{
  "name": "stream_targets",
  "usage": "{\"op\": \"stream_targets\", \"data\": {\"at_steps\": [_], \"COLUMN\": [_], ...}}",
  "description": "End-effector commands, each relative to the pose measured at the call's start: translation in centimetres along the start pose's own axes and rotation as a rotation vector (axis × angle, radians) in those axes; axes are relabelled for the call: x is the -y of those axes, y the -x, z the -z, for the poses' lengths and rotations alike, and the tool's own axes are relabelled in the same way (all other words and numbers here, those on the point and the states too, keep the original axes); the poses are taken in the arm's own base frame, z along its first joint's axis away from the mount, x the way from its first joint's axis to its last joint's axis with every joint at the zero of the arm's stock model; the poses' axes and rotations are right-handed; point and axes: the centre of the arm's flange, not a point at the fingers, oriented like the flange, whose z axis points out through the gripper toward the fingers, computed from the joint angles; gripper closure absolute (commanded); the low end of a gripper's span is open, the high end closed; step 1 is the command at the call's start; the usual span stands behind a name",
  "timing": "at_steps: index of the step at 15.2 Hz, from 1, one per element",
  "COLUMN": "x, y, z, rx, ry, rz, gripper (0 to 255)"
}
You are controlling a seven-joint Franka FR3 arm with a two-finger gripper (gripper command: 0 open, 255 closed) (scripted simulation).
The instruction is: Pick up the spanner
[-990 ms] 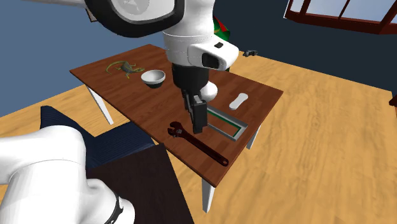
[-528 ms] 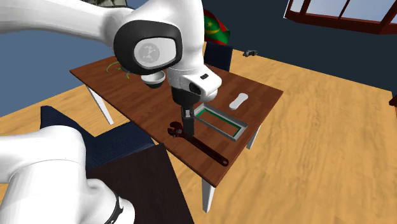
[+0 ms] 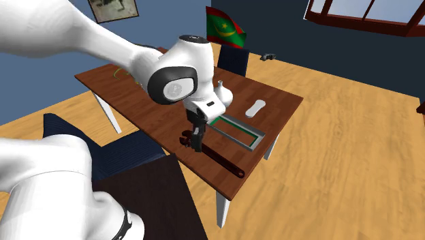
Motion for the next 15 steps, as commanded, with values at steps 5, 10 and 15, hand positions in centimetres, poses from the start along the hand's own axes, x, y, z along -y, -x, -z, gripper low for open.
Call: {"op": "stream_targets", "data": {"at_steps": [5,10,15], "x": [4.5,8.2,11.8], "y": [0.5,0.4,-0.2], "z": [-6.4,-11.8,-17.2], "rx": [0.007,0.013,0.019], "ry": [-0.008,-0.012,-0.017], "rz": [-0.160,-0.290,-0.419], "gripper": [0,0,0]}}
